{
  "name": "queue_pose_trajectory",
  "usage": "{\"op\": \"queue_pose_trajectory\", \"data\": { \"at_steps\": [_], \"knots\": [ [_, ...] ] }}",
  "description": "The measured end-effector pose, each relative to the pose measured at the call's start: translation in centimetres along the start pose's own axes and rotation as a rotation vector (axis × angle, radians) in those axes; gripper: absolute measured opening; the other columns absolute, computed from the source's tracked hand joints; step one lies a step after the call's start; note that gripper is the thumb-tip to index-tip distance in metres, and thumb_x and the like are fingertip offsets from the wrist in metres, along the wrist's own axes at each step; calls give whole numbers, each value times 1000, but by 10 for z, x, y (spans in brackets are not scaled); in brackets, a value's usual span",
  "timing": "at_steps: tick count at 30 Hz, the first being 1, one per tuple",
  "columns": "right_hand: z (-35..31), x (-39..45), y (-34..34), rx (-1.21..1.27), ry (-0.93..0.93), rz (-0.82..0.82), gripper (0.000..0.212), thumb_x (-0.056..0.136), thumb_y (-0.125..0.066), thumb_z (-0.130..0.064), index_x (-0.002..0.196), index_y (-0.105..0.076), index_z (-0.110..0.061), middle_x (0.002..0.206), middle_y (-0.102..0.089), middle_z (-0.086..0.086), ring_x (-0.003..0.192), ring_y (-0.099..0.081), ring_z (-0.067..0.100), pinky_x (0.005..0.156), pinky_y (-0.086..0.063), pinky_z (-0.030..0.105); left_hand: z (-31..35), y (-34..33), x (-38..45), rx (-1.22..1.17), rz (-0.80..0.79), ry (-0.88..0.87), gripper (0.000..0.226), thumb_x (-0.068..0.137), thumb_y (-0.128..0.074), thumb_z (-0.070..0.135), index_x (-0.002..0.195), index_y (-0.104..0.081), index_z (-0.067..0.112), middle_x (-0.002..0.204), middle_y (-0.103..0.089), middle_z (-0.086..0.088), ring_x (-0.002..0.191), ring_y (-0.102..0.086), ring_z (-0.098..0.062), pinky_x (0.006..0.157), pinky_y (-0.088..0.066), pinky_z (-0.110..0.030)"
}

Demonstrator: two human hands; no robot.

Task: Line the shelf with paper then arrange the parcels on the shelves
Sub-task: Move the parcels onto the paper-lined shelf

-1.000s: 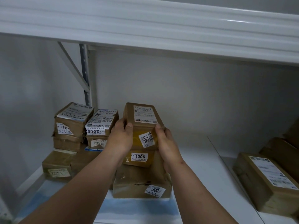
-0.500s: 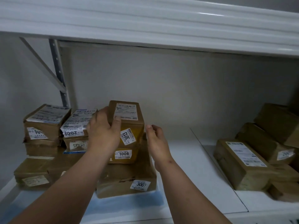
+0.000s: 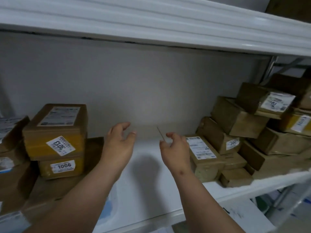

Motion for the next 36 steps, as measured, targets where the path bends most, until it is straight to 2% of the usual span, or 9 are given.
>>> {"op": "queue_pose_trajectory", "data": {
  "at_steps": [3,6,10,14,19,24,29,31,36],
  "knots": [
    [41,15,43,-363,-29,46,50,87,-54,-43,133,-53,-23,138,-46,8,124,-40,33,103,-35,44,-15,-58,-7,-105,-150,149,37,98,-52,30,134,-51,23,136,-51,1,113,-47,-12,94,-35,-27],
    [89,23,59,-574,-155,-103,68,83,-49,-61,140,-42,-26,145,-35,9,131,-32,36,108,-29,49,-28,-107,-20,-203,-274,300,36,98,-53,33,132,-52,21,129,-54,2,110,-49,-14,100,-39,-31],
    [126,24,65,-552,-213,-245,80,72,-49,-76,138,-33,-33,141,-28,5,129,-31,37,102,-34,50,-39,-153,-42,-216,-387,441,39,97,-52,39,132,-51,23,133,-52,2,119,-49,-18,111,-37,-42],
    [126,25,68,-474,-134,-256,80,69,-56,-70,136,-33,-34,139,-27,0,123,-38,35,96,-43,47,-43,-173,-53,-227,-410,516,41,99,-50,39,135,-49,21,132,-50,2,116,-49,-19,108,-40,-38],
    [127,34,75,-12,-237,-279,79,60,-57,-64,133,-44,-35,130,-36,-2,119,-44,30,96,-45,44,-46,-170,-60,-315,-345,578,37,98,-50,40,130,-50,22,134,-50,-1,118,-50,-21,100,-43,-36],
    [118,25,55,807,-482,-499,40,83,-64,-50,116,-62,-27,119,-64,1,109,-60,25,89,-53,46,-41,-165,-64,-589,-363,636,64,83,-55,63,140,-40,37,143,-45,1,127,-50,-30,103,-44,-51],
    [100,13,34,973,-463,-607,38,88,-56,-48,114,-67,-24,119,-68,3,110,-63,30,96,-50,49,-31,-150,-64,-718,-407,586,73,74,-58,71,140,-41,44,138,-51,8,120,-54,-30,100,-45,-58],
    [91,8,26,1053,-461,-653,40,89,-53,-49,118,-66,-25,123,-65,6,112,-62,30,100,-45,53,-31,-138,-61,-732,-377,551,77,72,-65,63,142,-38,46,135,-52,10,124,-52,-30,100,-45,-57],
    [71,-7,6,1196,-492,-748,58,82,-52,-59,122,-67,-21,128,-63,13,112,-62,40,86,-51,49,-26,-104,-53,-741,-301,438,84,73,-73,36,147,-33,43,134,-53,11,121,-55,-19,88,-53,-41]
  ]
}}
Point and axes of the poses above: each hand's wrist, its own x-axis towards the middle knuckle, its own y-axis out of the back of the hand, z = x × y, the point moved 7 cm from there along x, towards the middle knuckle
